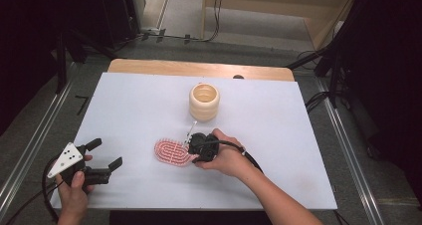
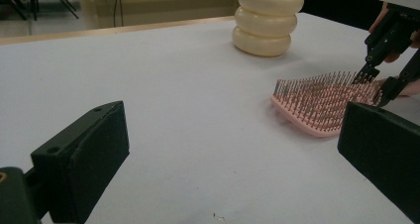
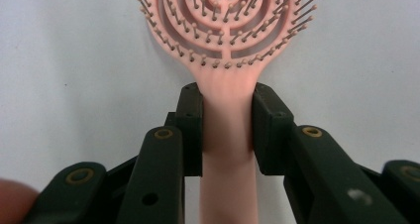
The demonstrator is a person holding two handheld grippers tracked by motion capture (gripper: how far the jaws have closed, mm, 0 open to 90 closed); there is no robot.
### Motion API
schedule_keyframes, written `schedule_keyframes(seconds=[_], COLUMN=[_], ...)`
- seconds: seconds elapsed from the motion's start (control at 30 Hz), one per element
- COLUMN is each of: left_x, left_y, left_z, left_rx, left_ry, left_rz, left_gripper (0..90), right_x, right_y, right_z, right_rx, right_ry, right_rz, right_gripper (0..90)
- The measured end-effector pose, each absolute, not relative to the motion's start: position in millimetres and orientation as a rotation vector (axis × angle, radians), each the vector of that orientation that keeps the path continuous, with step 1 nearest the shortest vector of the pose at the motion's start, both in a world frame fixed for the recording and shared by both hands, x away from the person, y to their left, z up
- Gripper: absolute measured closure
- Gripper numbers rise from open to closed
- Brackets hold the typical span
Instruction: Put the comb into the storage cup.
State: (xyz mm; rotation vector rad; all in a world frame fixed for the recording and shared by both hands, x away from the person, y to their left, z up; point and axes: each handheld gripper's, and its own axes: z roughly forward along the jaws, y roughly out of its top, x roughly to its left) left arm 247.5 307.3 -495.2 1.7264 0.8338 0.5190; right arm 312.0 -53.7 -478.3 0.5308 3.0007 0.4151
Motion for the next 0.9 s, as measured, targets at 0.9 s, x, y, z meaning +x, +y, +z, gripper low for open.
schedule_keyframes(seconds=[0.9], left_x=[247], left_y=[308], left_z=[-494], left_rx=[1.718], left_ry=[0.832], left_rz=[0.527], left_gripper=[0.0], right_x=[299], right_y=[-103], right_z=[-471], right_rx=[0.647], right_ry=[2.811], right_rz=[0.948], right_gripper=[68.2])
